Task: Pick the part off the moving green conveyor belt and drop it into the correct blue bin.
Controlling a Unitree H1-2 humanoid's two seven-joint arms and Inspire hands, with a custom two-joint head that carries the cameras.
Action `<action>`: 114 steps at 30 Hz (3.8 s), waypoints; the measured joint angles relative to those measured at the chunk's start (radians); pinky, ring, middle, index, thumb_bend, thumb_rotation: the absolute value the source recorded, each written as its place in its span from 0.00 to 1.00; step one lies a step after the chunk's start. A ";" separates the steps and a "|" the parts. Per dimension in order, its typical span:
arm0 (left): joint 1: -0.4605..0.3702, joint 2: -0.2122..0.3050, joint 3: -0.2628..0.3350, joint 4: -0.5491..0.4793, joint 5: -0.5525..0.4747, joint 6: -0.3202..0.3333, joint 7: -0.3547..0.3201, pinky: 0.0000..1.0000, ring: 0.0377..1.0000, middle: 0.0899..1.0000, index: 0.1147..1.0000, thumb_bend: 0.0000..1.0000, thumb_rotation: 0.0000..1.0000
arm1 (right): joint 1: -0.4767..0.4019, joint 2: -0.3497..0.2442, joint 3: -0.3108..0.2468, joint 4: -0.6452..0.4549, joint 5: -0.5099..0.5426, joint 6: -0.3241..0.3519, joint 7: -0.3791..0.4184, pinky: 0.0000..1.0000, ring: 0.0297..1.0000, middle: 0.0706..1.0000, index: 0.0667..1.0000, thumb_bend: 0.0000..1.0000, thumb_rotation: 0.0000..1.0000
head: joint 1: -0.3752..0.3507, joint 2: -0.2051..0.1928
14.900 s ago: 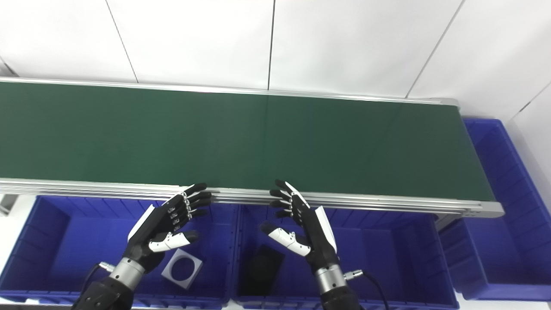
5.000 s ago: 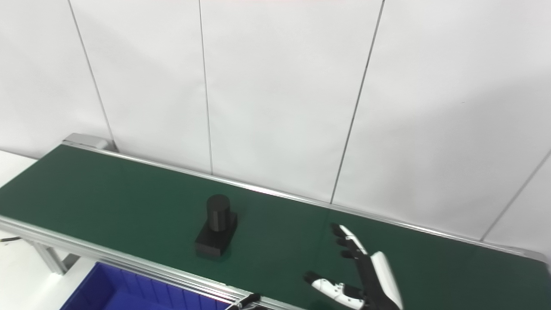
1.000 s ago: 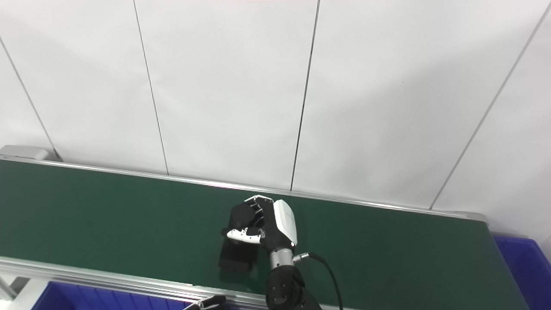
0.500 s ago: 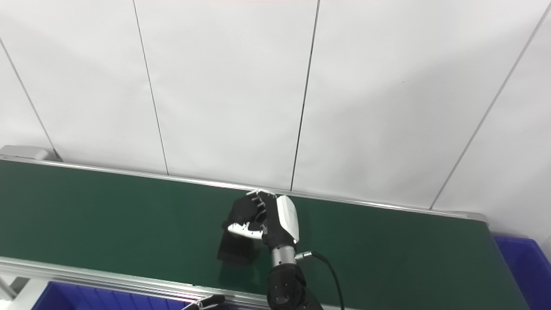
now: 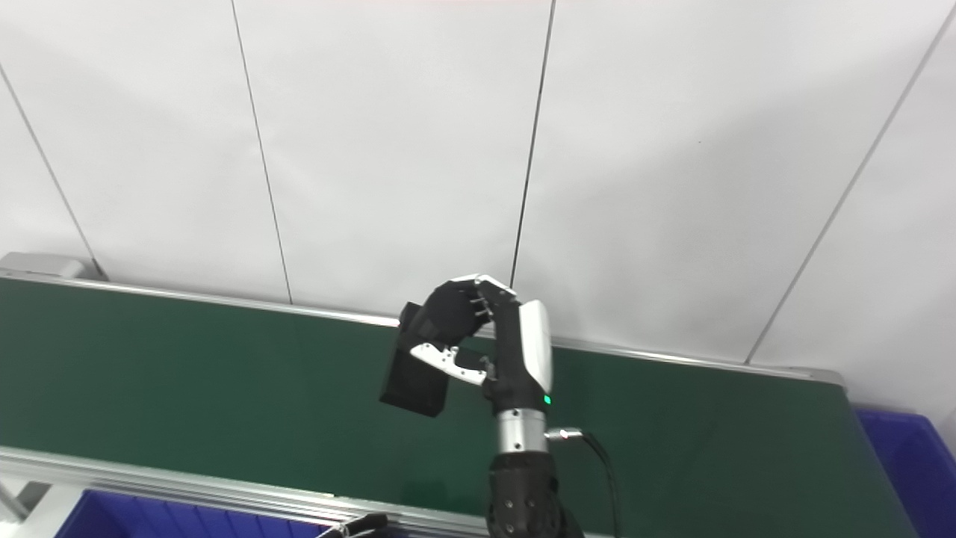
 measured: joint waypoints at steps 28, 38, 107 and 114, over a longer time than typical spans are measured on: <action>0.004 0.039 0.020 -0.105 -0.034 0.071 -0.006 0.79 0.80 0.77 0.79 0.97 0.32 | 0.493 -0.099 -0.130 -0.573 0.030 0.135 0.178 0.31 0.42 0.49 0.49 0.50 0.00 | -0.173 0.205; -0.004 0.060 0.030 -0.119 -0.045 0.090 -0.014 0.77 0.79 0.77 0.77 1.00 0.34 | 0.586 -0.067 -0.132 -0.594 0.021 0.135 0.182 0.32 0.42 0.49 0.48 0.50 0.00 | -0.186 0.250; 0.010 0.074 0.044 -0.252 -0.066 0.222 -0.013 0.78 0.79 0.75 0.75 1.00 0.37 | 0.645 -0.147 -0.031 -0.251 -0.182 0.094 0.044 0.31 0.40 0.49 0.50 0.49 0.00 | -0.161 0.334; 0.010 0.074 0.046 -0.256 -0.066 0.230 -0.012 0.77 0.79 0.75 0.75 1.00 0.37 | 0.645 -0.152 -0.018 -0.251 -0.202 0.094 0.045 0.32 0.40 0.48 0.50 0.49 0.00 | -0.163 0.341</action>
